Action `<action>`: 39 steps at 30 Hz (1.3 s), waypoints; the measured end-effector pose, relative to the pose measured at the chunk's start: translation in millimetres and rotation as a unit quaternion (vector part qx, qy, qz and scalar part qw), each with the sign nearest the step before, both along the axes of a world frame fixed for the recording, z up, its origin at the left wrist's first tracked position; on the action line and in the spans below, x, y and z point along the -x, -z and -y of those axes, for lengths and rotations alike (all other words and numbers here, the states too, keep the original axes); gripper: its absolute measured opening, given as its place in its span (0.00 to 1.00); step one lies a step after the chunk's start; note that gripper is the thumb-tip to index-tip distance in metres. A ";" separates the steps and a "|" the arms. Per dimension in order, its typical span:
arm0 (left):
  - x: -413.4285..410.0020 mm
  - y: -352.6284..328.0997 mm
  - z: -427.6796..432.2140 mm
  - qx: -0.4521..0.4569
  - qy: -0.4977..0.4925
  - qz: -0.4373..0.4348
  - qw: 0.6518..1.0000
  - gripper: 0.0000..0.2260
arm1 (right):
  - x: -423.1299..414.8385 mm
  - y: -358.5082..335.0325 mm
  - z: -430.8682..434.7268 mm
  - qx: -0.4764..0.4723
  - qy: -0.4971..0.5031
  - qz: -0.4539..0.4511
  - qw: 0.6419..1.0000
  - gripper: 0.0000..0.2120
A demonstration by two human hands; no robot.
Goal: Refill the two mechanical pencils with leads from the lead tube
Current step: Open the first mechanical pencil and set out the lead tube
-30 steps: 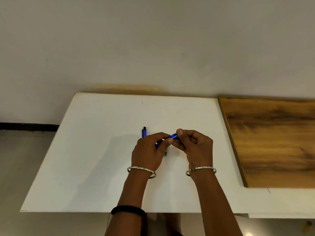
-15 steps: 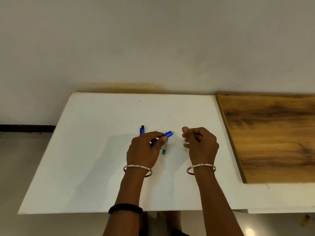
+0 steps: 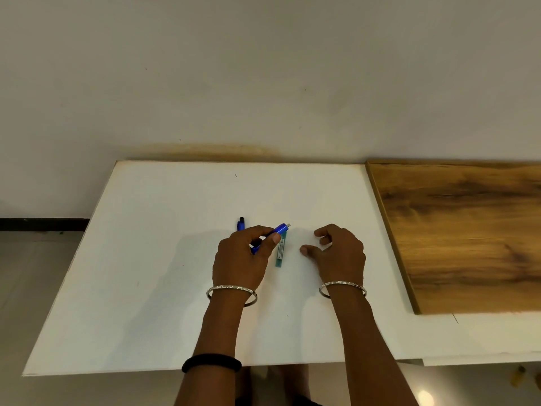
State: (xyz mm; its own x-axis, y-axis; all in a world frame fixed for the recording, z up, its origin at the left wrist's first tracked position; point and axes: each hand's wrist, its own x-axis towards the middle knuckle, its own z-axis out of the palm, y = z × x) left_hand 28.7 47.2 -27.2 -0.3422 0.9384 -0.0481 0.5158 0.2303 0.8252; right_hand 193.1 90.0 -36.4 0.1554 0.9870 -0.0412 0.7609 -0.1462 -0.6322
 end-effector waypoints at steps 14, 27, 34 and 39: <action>-2.2 0.5 -1.3 0.001 0.021 -0.007 1.000 0.12 | 14.4 -25.1 -0.9 0.068 -0.058 -0.392 0.916 0.01; -5.2 -1.1 -0.9 0.010 0.039 0.003 0.999 0.11 | 8.2 -19.7 -3.7 0.093 0.001 -0.463 0.881 0.03; -3.3 0.5 -0.2 0.008 0.006 0.004 1.000 0.11 | -12.3 -11.4 -7.4 -0.040 0.068 -0.237 0.968 0.04; -7.4 -0.1 -4.0 0.000 -0.022 0.026 0.999 0.11 | -17.6 -4.9 -5.3 -0.031 0.000 -0.055 0.998 0.04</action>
